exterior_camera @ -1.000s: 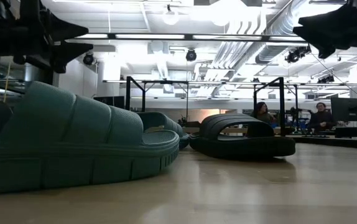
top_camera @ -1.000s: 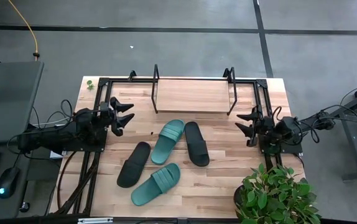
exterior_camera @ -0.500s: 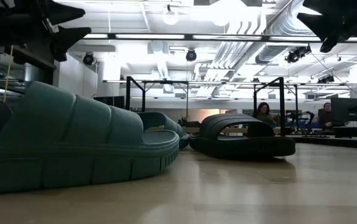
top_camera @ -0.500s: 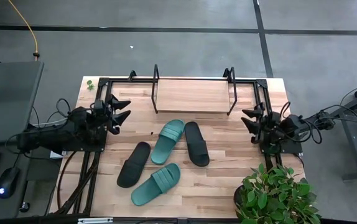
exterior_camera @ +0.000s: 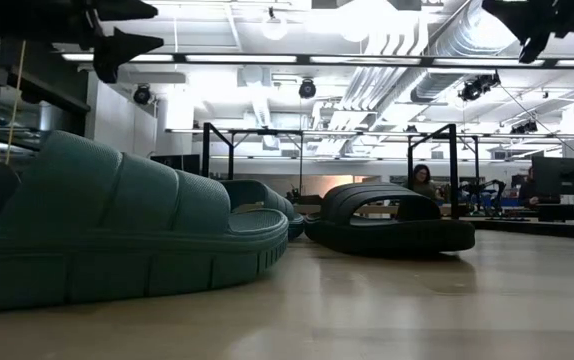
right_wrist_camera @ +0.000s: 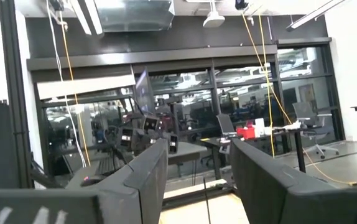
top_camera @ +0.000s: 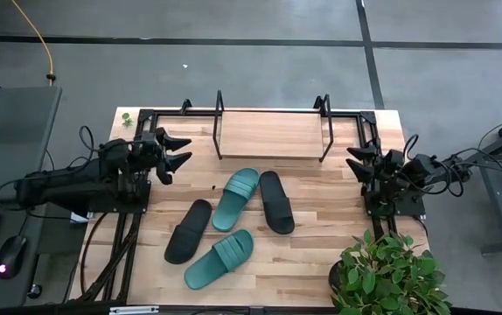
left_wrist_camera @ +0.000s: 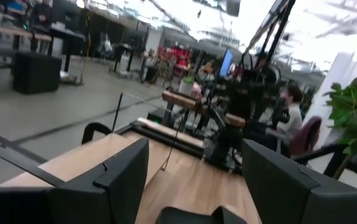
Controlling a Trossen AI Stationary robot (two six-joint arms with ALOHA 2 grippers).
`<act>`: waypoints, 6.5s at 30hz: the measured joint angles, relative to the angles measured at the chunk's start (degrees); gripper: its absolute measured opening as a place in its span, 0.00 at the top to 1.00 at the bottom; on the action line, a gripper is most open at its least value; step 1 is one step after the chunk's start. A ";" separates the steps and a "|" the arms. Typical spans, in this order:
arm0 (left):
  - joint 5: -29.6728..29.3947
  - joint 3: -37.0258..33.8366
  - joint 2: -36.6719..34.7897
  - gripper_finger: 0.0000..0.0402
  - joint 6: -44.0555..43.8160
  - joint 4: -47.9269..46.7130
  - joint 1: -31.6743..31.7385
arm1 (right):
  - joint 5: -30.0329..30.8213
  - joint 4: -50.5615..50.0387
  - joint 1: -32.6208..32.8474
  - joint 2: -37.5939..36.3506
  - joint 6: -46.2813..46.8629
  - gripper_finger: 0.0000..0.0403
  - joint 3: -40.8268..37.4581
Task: Pick and place slides into the shelf
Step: Put the top green slide on the shelf
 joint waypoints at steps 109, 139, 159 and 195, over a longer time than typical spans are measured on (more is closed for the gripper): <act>-14.95 7.06 47.42 0.41 43.70 1.58 -21.44 | 8.66 -38.51 -0.02 75.31 10.37 0.59 57.84; -12.77 7.08 58.85 0.41 45.00 13.22 -21.40 | 8.61 -39.40 -2.29 75.31 11.00 0.59 57.82; -17.91 15.42 73.65 0.41 45.53 15.18 -21.35 | 8.59 -39.38 -2.29 75.31 11.00 0.59 57.82; -37.21 20.22 75.42 0.41 44.70 0.41 -21.55 | 8.55 -40.67 -2.27 75.31 11.80 0.59 57.80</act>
